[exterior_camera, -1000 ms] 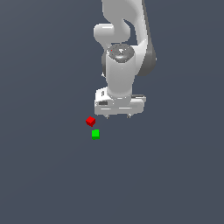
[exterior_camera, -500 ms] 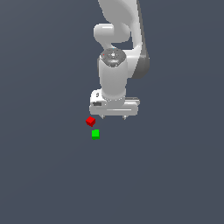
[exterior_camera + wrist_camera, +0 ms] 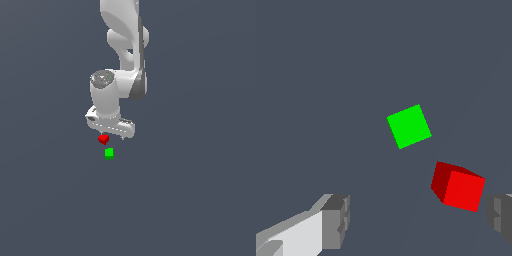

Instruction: Stack the red cube on top of the green cube.

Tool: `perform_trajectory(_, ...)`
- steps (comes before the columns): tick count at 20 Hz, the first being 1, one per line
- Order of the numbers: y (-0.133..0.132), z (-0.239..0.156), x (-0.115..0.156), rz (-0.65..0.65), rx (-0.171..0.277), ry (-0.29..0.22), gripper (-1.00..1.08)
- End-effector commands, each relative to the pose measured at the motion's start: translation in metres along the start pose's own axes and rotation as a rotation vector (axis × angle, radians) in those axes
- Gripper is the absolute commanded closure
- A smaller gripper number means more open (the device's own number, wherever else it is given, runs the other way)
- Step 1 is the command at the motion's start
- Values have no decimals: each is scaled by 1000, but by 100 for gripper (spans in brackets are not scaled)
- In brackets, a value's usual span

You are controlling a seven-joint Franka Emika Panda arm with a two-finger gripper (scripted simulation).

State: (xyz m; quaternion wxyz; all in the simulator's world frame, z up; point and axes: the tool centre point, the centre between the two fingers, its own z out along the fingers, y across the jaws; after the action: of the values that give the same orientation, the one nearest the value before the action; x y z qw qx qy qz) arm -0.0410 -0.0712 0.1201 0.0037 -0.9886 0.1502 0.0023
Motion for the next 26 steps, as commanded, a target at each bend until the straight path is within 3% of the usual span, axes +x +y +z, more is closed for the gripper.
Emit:
perform_trajectory(1,24,15,-6,78,-3,3,-92)
perform_trajectory(6,56,37,-18,185,-6,5,-92)
perform_trajectory(11,72,49,-26,241,-8,7,-92)
perform_trajectory(26,73,64,-27,245,-7,6,-92)
